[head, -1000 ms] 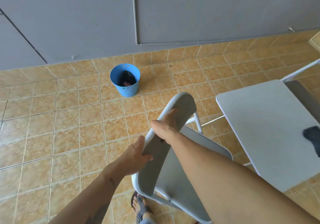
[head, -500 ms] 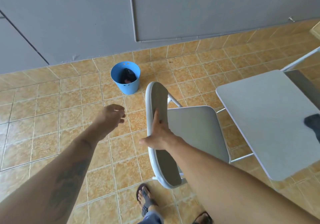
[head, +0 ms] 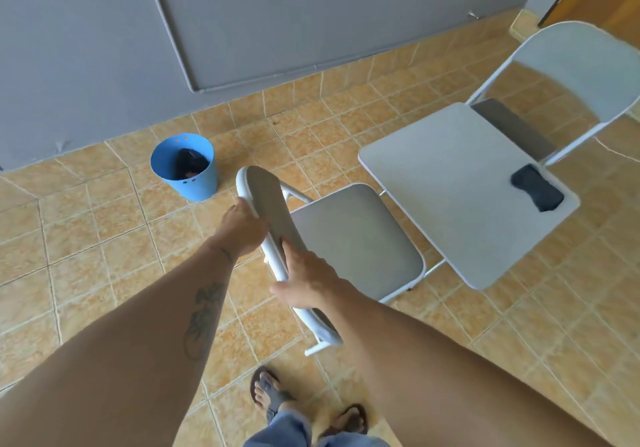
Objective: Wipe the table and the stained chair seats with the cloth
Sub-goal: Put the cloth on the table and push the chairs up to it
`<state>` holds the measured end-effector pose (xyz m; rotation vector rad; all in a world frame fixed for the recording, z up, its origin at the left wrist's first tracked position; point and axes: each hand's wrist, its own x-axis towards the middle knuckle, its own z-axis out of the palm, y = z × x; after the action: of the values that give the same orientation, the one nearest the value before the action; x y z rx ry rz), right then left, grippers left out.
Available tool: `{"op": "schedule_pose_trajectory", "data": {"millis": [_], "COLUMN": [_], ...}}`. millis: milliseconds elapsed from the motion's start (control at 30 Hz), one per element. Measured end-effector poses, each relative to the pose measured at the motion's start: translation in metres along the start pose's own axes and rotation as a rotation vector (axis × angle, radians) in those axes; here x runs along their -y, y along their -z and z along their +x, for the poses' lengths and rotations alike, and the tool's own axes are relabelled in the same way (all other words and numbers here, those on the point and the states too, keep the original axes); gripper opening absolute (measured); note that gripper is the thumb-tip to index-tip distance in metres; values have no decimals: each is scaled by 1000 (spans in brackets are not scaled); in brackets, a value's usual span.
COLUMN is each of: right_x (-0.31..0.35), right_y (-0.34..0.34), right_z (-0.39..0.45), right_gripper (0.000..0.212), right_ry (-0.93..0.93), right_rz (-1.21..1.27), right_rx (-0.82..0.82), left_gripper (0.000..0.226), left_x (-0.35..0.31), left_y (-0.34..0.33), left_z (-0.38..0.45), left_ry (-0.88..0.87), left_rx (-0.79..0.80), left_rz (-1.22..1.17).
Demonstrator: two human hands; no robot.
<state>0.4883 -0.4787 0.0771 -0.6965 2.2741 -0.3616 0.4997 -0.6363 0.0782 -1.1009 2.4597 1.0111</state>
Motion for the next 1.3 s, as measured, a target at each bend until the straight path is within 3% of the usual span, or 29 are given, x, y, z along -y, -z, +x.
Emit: {"op": "schedule_pose_trajectory", "data": {"millis": [167,300,400,533,667,733,867,967,1300], "right_x": [-47,-60,-68,-73,-66,-60,-52,-42,-47], "right_y": [7,9,11,18,18,14,7,6,27], "right_z": [-40,-61,-73,-82,-80,-77,-68,-58,-27], "right_gripper": [50,57,56,58,52,60,38,27,47], "right_ry": [-11,-3,-16,-92,-148,-159,-136,-150,-330], "right_rz": [-76,-110,-89,-42,-3,-26,-177,-210,-88], "right_rx": [-194,-238,-162,-70,-46,-63,-186,-248,-315], "left_gripper": [51,56,64,70,75,72,50,46,44], "left_x": [-23,-34,-34,-44,-44,-39,-25,-24,-64], "left_y": [-7,-21,-28,-25,-19,-22,-27,-20,-18], "left_z": [-34,-54,-60,-63,-46,-34,-7,11,49], "left_ry": [-156,-225,-279,-489,-625,-681,-799,-836,-872], "left_rx": [87,47,9,-54,-3,53,92,108,138], "left_rz": [18,152,281,529,758,829,774,720,744]}}
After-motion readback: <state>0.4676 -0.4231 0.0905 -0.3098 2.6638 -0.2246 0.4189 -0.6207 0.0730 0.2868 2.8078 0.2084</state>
